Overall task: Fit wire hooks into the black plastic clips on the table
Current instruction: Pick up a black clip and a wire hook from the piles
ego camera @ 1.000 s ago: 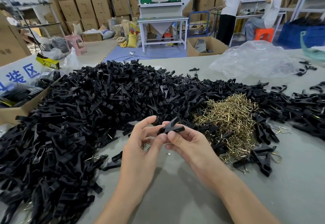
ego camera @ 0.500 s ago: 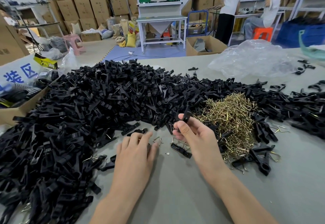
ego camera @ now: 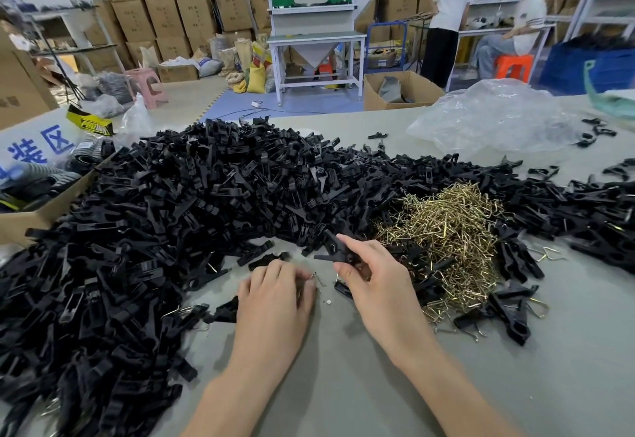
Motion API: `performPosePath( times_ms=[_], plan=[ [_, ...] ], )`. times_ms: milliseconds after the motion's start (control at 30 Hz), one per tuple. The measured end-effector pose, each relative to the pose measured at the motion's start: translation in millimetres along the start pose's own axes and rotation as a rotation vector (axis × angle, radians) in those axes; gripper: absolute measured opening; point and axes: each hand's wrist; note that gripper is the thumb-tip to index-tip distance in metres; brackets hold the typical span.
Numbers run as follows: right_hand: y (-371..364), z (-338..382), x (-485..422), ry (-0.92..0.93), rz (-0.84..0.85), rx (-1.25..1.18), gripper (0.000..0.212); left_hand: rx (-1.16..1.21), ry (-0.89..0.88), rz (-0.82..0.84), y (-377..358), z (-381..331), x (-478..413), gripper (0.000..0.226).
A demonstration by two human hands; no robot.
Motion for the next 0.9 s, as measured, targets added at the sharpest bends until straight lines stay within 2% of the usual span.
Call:
performPosePath(
  times_ms=[100, 300, 400, 533, 600, 733, 900],
  plan=[
    [-0.4, 0.3, 0.6, 0.013, -0.001, 0.051, 0.039, -0.022, 0.009, -0.003, -0.4, -2.9, 2.0, 0.039],
    [0.0, 1.0, 0.9, 0.001, -0.005, 0.086, 0.039, 0.061, 0.029, 0.061, -0.7, -3.7, -1.0, 0.021],
    [0.4, 1.3, 0.1, 0.006, -0.003, 0.088, 0.040, 0.243, 0.016, 0.025, -0.1, -1.4, 0.6, 0.005],
    [2.2, -0.7, -0.5, 0.014, -0.003, 0.077, 0.042, 0.648, 0.064, -0.051, 8.4, -0.3, 1.5, 0.008],
    [1.6, -0.4, 0.3, 0.007, -0.006, 0.039, 0.043, 0.768, 0.090, -0.071, 14.7, -0.3, 0.7, 0.017],
    [-2.0, -2.1, 2.6, -0.005, 0.002, -0.025, 0.028, 0.770, 0.128, -0.048, 17.8, 2.3, 1.5, 0.019],
    [-2.7, 0.6, 4.9, 0.044, 0.040, -0.001, 0.024, 0.573, 0.083, -0.197, 20.5, 4.8, 0.6, 0.012]
  ],
)
Point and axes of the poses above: each hand's wrist, its own x-axis away from the middle knuckle, its own y-axis out of the back of the hand, z = x × y, and after that the axes turned 13 degrees about y, right-handed
